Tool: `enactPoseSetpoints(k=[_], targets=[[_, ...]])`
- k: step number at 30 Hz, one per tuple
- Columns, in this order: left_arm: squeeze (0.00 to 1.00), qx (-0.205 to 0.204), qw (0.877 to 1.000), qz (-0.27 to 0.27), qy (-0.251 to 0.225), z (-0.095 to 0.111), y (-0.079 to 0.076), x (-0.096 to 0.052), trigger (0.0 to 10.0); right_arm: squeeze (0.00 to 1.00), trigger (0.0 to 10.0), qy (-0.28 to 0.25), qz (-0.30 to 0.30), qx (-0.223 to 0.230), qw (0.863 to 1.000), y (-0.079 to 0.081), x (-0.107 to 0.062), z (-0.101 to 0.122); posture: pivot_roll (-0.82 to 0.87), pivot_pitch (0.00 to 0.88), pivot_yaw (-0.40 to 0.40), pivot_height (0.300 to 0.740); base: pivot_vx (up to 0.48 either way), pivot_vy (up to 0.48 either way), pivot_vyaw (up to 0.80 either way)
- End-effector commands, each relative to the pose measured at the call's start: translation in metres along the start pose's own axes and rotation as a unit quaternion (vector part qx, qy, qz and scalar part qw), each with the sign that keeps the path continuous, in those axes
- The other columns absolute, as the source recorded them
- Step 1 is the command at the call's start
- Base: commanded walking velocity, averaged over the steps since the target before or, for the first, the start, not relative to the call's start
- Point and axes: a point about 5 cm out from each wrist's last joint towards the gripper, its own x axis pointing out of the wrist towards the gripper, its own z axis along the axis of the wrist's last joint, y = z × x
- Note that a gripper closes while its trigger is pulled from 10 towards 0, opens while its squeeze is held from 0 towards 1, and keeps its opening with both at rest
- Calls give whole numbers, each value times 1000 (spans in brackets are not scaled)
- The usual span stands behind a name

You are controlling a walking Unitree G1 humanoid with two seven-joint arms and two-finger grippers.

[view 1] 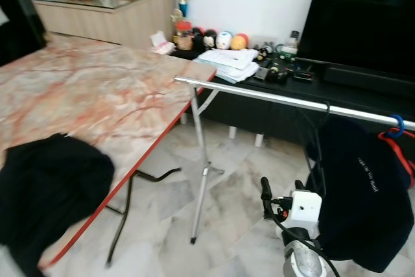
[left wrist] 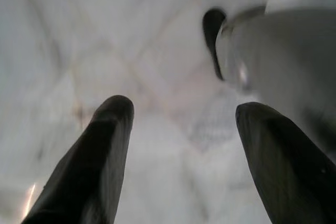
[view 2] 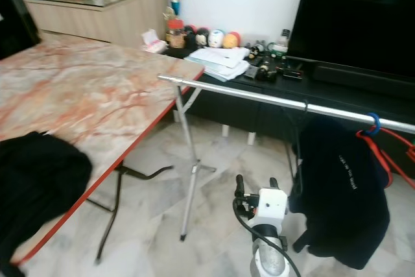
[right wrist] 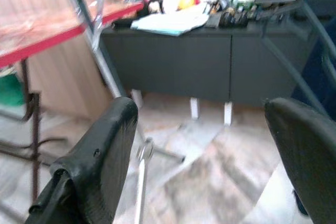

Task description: Hang hanger

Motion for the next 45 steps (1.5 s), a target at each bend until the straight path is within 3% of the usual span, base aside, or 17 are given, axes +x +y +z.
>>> enactPoseSetpoints(k=[1, 5, 7, 10, 12, 17, 21, 22, 24, 30, 40, 45], targets=[[0, 1, 1000, 2, 19, -10, 3, -2, 10000, 0, 10000, 18, -11, 9, 1000, -3, -4, -8, 45, 63, 51, 740, -304, 0, 0], [0, 1, 1000, 2, 19, -10, 3, -2, 10000, 0, 10000, 34, -12, 9, 999, -4, -5, -15, 44, 65, 51, 740, -307, 0, 0], [0, 2, 1000, 6, 21, -10, 4, -2, 10000, 0, 10000, 94, -6, -3, 996, -9, -10, -38, 44, 65, 51, 740, -135, 0, 0], [0, 8, 1000, 7, 23, -10, 4, -2, 10000, 0, 10000, 121, -10, -6, 993, -12, -13, -47, 42, 65, 55, 740, 0, 0, 0], [0, 3, 1000, 7, 21, -9, 4, -2, 10000, 0, 10000, 191, -29, 4, 981, -21, -23, -69, 39, 64, 57, 740, 0, 0, 0], [0, 0, 1000, 9, 19, -9, 4, -1, 10000, 0, 10000, 269, -47, 23, 962, -29, -41, -92, 47, 60, 52, 740, 0, 0, 0], [0, -3, 1000, 11, 16, -8, 4, -1, 10000, 0, 10000, 345, -87, 57, 933, -38, -66, -115, 47, 61, 59, 740, 0, 0, 0], [0, -3, 1000, 11, 16, -8, 4, -1, 10000, 0, 10000, 345, -87, 57, 933, -38, -66, -115, 47, 61, 59, 740, 0, 0, 0], [0, -4, 1000, 10, 16, -8, 3, -1, 10000, 0, 10000, 398, -89, 50, 912, -39, -86, -129, 47, 55, 58, 740, 0, 0, -331], [0, -7, 1000, 13, 12, -7, 2, -1, 10000, 0, 10000, 416, -52, 24, 908, -35, -94, -133, 45, 51, 47, 740, 0, 0, -794], [0, -26, 1000, 17, 1, -4, -1, 0, 10000, 0, 10000, 433, -40, 17, 900, -37, -99, -136, 52, 36, 32, 740, 0, 0, -781], [0, 23, 1000, 16, 8, -3, 2, 0, 10000, 0, 10000, 436, -38, 17, 899, -38, -96, -135, 43, 29, 46, 740, 0, -192, -783]])
